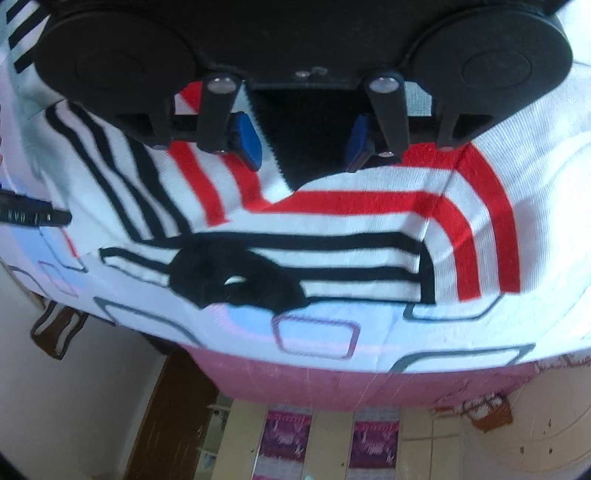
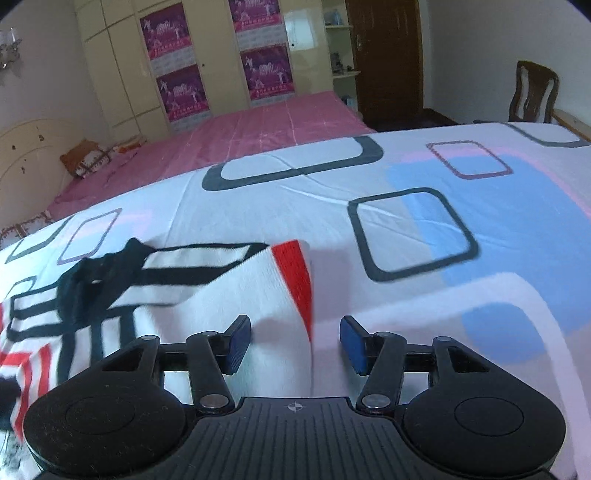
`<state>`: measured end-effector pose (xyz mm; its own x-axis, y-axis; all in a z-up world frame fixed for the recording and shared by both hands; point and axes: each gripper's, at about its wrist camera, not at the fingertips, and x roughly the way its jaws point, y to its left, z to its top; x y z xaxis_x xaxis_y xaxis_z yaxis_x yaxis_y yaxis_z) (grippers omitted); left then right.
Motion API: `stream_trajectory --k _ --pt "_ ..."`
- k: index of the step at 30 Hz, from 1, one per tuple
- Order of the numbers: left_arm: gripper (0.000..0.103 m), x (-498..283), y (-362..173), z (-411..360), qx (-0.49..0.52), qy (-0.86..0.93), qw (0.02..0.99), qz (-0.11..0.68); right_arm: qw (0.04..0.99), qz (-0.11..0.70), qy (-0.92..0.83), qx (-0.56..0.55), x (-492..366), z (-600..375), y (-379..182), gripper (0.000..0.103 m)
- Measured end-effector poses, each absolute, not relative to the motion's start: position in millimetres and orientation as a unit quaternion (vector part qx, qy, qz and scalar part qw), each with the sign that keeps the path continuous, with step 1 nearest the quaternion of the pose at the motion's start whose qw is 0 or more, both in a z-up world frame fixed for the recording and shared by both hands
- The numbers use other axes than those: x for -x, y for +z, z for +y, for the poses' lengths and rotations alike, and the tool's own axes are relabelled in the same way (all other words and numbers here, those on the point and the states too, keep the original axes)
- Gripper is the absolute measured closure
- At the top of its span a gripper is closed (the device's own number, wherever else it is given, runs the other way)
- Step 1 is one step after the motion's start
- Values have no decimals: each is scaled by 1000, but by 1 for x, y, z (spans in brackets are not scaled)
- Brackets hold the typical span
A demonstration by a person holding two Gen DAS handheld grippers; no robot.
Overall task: Fold small clothes
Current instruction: 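Grasp the other sleeve's black cuff with the left gripper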
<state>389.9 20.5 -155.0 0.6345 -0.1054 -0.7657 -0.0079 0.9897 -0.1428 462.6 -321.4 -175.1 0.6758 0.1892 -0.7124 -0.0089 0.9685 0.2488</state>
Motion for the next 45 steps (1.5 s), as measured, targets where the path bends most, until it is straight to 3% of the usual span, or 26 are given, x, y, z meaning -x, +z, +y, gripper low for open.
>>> stream_trajectory --k 1,2,5,7,13,14,17,18,20,28,45 --pt "54 -389 -156 22 62 -26 902 426 907 401 57 -115 -468 -320 -178 56" --pt "54 -389 -156 21 59 -26 903 426 904 406 61 -119 -474 -320 -182 73" --pt "54 -389 -156 20 51 -24 902 428 901 407 59 -141 -479 -322 -184 87" --pt "54 -390 -156 19 48 -24 901 430 911 397 48 -100 -478 -319 -187 88" --pt "53 -390 -153 17 40 -20 899 435 919 382 26 -94 -469 -321 -176 86" --pt "53 -390 -152 17 40 -17 899 437 921 376 24 -93 -462 -321 -170 81" --pt "47 -387 -148 17 36 -13 898 439 929 360 40 -78 -439 -313 -155 55" --pt "44 -386 -147 17 34 -11 898 439 931 354 50 -72 -431 -306 -150 54" --pt "38 -381 -143 18 30 -8 899 438 931 350 78 -70 -418 -293 -143 54" --pt "34 -347 -123 53 52 7 905 422 911 375 163 -48 -371 -214 -149 54" --pt "34 -252 -124 254 168 191 875 412 898 377 226 -24 -358 -82 -147 54"
